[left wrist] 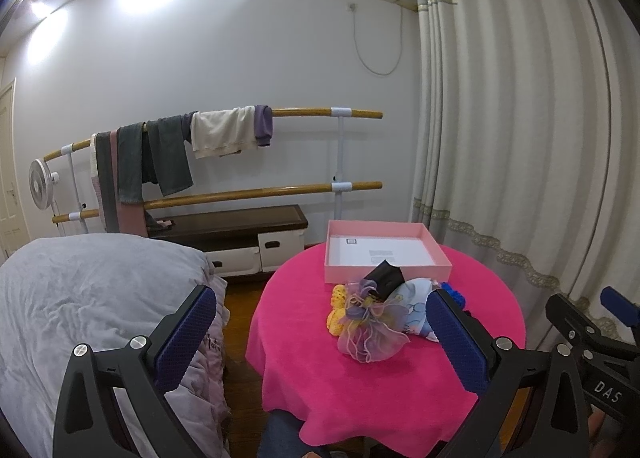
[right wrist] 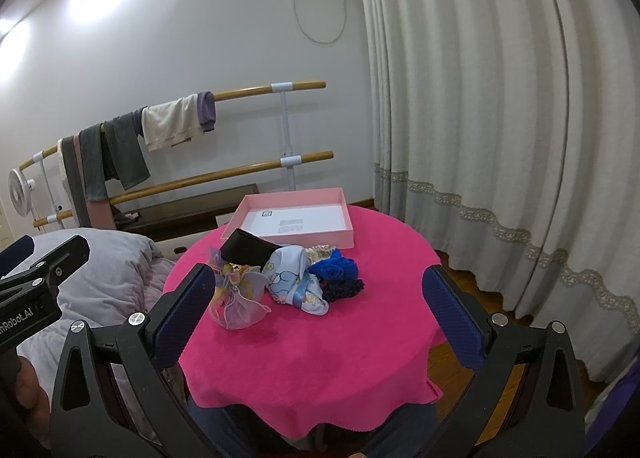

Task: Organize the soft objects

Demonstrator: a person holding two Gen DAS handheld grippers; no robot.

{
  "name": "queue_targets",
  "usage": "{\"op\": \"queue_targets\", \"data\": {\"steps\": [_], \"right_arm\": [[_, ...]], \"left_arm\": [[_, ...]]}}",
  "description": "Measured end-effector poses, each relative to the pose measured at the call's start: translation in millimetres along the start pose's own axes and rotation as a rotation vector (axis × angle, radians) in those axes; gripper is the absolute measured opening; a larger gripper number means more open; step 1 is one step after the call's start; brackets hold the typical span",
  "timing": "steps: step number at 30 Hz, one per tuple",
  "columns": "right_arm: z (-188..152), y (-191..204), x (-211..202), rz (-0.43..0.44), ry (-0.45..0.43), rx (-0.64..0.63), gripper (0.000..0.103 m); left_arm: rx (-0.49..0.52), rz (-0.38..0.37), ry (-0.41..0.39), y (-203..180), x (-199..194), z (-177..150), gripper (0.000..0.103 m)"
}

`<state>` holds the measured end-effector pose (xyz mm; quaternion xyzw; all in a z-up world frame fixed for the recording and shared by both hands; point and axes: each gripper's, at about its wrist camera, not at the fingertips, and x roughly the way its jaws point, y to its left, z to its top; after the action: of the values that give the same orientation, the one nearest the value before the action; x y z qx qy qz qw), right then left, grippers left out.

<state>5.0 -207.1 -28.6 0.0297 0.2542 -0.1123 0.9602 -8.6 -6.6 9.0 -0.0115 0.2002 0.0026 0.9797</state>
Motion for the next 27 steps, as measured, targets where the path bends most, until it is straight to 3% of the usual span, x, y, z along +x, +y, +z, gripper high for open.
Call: {"op": "queue_targets", "data": {"steps": [10,27], "right_arm": [[0.6,-9.5,14.3,-0.004,0.027,-0.001,0.103],[-7.1,-9.0,101.6,0.012,0.166,-0.038,0.103]], "left_arm": [[0.006,0.017,0.022,-0.7,20.0,-4.8,0.103],[0.02,-0.004,0.124,-3.1,109.6,-12.9,0.103]]}}
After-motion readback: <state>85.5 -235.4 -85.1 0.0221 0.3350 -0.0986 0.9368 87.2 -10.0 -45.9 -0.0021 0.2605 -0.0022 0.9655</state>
